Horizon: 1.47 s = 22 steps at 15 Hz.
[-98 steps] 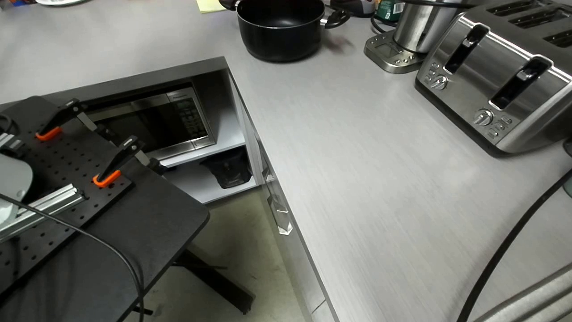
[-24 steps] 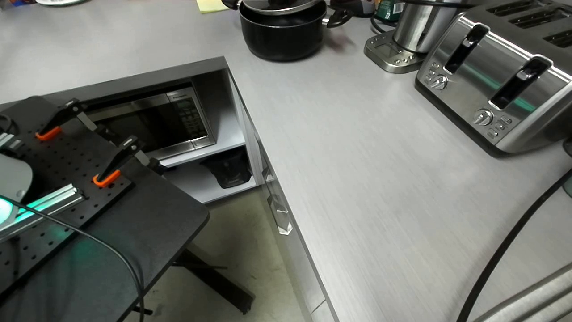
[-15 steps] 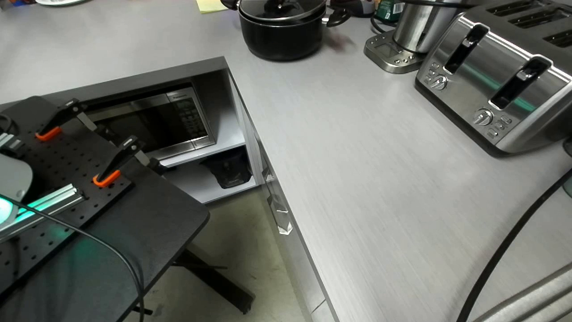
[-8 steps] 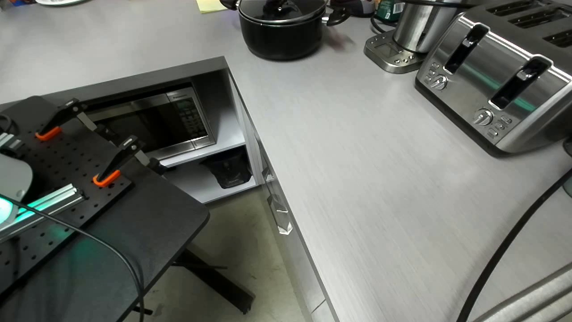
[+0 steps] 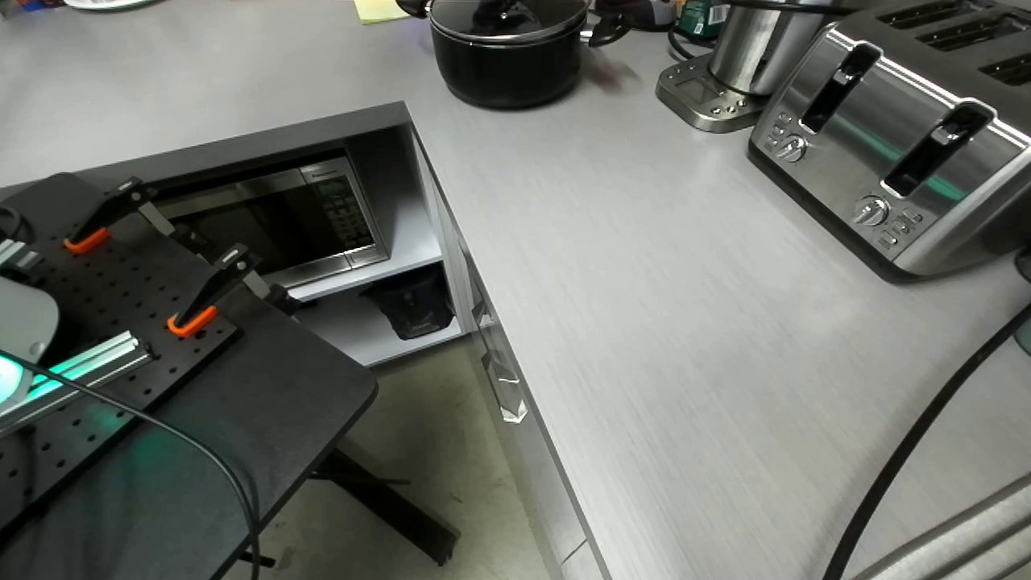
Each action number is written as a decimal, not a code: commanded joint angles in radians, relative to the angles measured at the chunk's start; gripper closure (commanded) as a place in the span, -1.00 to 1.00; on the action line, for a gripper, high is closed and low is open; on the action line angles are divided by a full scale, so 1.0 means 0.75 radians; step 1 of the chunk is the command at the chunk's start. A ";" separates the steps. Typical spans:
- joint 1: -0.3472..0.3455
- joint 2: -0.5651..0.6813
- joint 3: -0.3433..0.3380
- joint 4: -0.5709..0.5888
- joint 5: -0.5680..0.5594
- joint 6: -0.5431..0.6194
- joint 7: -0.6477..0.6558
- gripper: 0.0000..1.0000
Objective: Put the lid on the pot
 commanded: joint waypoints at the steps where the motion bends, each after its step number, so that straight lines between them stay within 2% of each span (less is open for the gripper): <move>1: -0.006 -0.073 0.016 -0.070 0.025 -0.003 -0.044 0.50; 18: -0.015 -0.057 0.027 -0.092 0.070 -0.019 -0.133 0.50; 19: -0.016 -0.067 0.028 -0.105 0.066 -0.009 -0.140 0.07; 20: -0.015 -0.081 0.028 -0.122 0.063 -0.001 -0.134 -0.50; 22: -0.015 -0.111 0.028 -0.163 0.055 0.022 -0.131 -0.62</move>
